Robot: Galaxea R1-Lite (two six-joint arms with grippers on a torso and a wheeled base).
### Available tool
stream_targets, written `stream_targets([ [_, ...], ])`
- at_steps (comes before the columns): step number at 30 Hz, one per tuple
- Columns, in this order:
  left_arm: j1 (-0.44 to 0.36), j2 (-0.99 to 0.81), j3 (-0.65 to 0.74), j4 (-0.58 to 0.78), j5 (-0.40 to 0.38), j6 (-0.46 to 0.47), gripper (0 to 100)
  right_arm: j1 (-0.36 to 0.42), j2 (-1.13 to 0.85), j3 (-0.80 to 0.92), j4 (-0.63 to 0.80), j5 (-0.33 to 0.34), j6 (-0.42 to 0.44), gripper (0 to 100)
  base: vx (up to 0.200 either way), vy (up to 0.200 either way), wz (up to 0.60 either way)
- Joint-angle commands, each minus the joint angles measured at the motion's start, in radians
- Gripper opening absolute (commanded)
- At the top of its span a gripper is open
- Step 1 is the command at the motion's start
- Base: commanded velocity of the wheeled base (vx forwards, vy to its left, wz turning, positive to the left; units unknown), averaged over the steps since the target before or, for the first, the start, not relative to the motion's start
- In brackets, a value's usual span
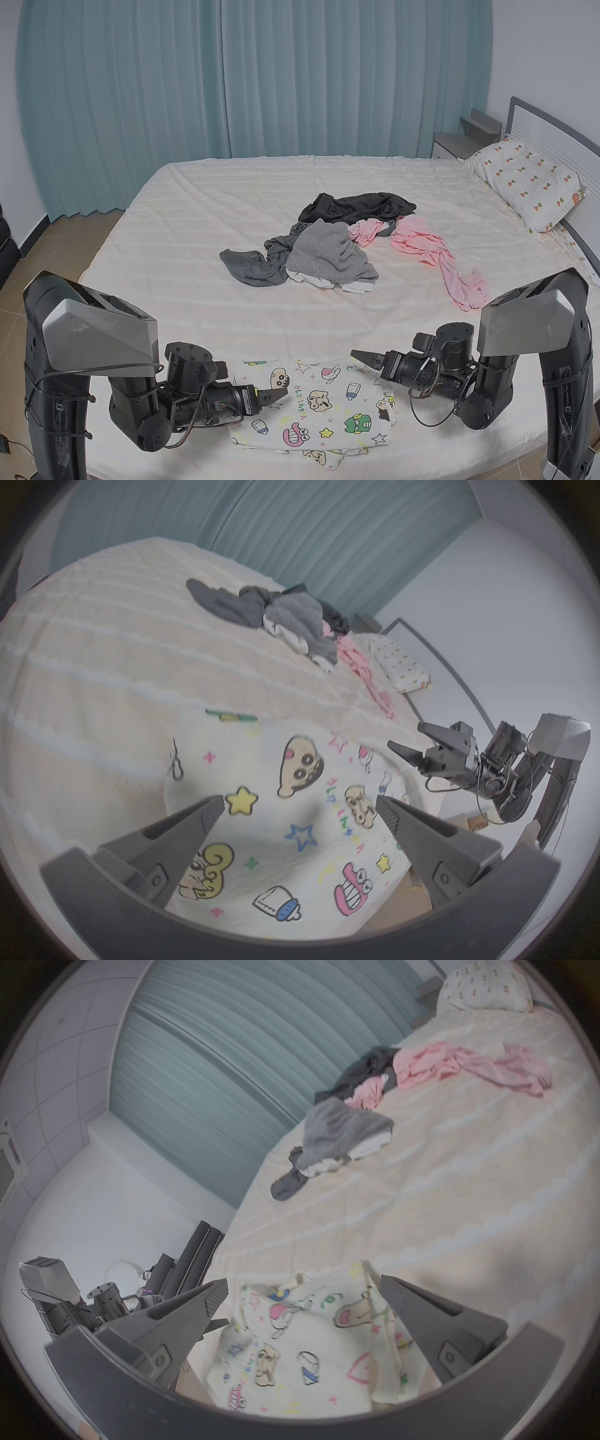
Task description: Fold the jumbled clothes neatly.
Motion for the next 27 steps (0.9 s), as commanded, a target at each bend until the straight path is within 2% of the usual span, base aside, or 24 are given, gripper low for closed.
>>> stream_targets([
  [1,0.042,-0.137,0.076,-0.068,0.003,0.000,100,-0.002,-0.190,0.084,-0.009,-0.037,-0.010,100,0.000,0.000,0.00],
  [7,0.099,-0.308,0.187,-0.157,0.024,0.001,100,-0.001,-0.421,0.221,-0.009,-0.101,-0.041,100,0.000,0.000,0.00],
  [10,0.120,-0.406,0.224,-0.174,0.086,0.006,100,-0.002,-0.563,0.304,-0.007,-0.143,-0.110,100,0.000,0.000,0.00],
  [13,0.123,-0.556,0.273,-0.174,0.162,0.018,100,-0.002,-0.734,0.388,0.005,-0.229,-0.207,100,0.000,0.000,0.00],
  [15,0.125,-0.645,0.317,-0.169,0.181,0.050,100,-0.002,-0.829,0.431,0.037,-0.276,-0.254,100,0.000,0.000,0.00],
  [16,0.125,-0.651,0.322,-0.168,0.182,0.053,100,-0.002,-0.836,0.434,0.040,-0.279,-0.257,100,0.000,0.000,0.00],
  [17,0.125,-0.734,0.362,-0.157,0.210,0.093,100,-0.004,-0.930,0.468,0.082,-0.322,-0.280,100,0.000,0.000,0.00],
  [19,0.125,-0.817,0.385,-0.125,0.280,0.125,100,-0.004,-1.042,0.494,0.140,-0.365,-0.300,100,0.000,0.000,0.00],
  [22,0.123,-0.941,0.385,-0.017,0.445,0.148,100,-0.007,-1.231,0.492,0.292,-0.431,-0.345,100,0.000,0.000,0.00],
  [24,0.123,-1.036,0.385,0.065,0.491,0.168,100,-0.013,-1.367,0.482,0.436,-0.468,-0.384,100,0.000,0.000,0.00],
  [26,0.123,-1.141,0.385,0.151,0.495,0.193,100,-0.013,-1.479,0.468,0.560,-0.483,-0.406,100,0.000,0.000,0.00],
  [27,0.125,-1.259,0.375,0.269,0.501,0.225,100,-0.018,-1.588,0.452,0.669,-0.496,-0.408,100,0.000,0.000,0.00],
])
